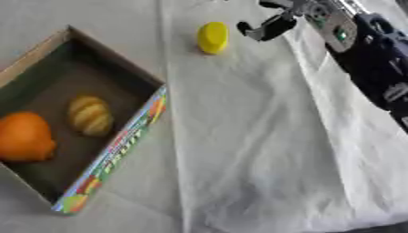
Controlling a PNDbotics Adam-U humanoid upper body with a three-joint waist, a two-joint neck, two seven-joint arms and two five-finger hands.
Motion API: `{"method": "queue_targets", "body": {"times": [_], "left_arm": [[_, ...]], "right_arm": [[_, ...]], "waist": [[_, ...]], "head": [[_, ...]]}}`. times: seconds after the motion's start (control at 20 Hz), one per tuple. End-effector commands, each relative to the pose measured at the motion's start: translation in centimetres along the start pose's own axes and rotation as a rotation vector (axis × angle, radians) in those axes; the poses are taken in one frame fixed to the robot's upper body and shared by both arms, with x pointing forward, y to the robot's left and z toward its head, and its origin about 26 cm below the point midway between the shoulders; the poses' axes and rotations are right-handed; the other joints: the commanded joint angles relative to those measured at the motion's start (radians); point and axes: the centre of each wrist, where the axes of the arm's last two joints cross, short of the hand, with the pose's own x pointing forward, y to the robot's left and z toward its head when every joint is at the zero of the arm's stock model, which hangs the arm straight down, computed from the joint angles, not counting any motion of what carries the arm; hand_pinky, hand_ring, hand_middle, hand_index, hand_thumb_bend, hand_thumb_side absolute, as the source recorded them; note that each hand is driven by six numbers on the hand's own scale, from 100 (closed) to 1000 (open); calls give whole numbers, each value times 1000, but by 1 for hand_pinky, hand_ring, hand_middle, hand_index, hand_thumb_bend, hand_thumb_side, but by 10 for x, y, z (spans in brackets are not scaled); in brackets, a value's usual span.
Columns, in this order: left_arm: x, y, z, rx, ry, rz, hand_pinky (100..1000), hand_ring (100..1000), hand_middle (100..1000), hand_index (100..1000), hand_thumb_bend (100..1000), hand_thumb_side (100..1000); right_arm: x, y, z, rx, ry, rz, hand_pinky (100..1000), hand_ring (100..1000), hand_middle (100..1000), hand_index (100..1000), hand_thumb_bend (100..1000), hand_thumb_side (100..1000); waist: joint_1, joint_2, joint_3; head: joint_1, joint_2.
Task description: Pick up objects on the table and place them in the box.
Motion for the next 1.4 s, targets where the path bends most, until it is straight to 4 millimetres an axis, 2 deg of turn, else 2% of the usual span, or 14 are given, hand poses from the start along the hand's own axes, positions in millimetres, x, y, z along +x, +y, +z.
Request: {"method": "queue_targets", "body": {"times": [0.05, 0.4, 0.95, 1.25, 1.4], "left_arm": [[4, 3, -9, -6, -33, -6, 830, 817, 769, 877, 129, 334], [3, 2, -9, -1, -31, -4, 830, 817, 769, 877, 116, 348], [3, 1, -8, 10, -30, 5, 830, 817, 769, 876, 100, 365], [3, 0, -9, 16, -31, 9, 830, 816, 769, 876, 100, 389], [3, -1, -8, 18, -28, 11, 830, 816, 769, 875, 100, 403]], "right_arm": [[-5, -12, 2, -2, 5, 39, 935, 1000, 842, 983, 100, 237], [1, -10, -4, 31, -42, 31, 938, 1000, 842, 985, 100, 277], [0, -8, -10, 44, -18, 70, 946, 1000, 856, 994, 100, 264], [1, -7, -13, 41, -22, 93, 947, 1000, 859, 994, 100, 295], [0, -7, -14, 38, -14, 101, 932, 1000, 826, 973, 100, 253]], "waist": [[1, -13, 1], [-1, -2, 0], [-7, 27, 9], [-11, 40, 12], [-15, 45, 16]], "head": [[-9, -25], [-12, -61], [-18, -76], [-22, -81], [-26, -84]]}}
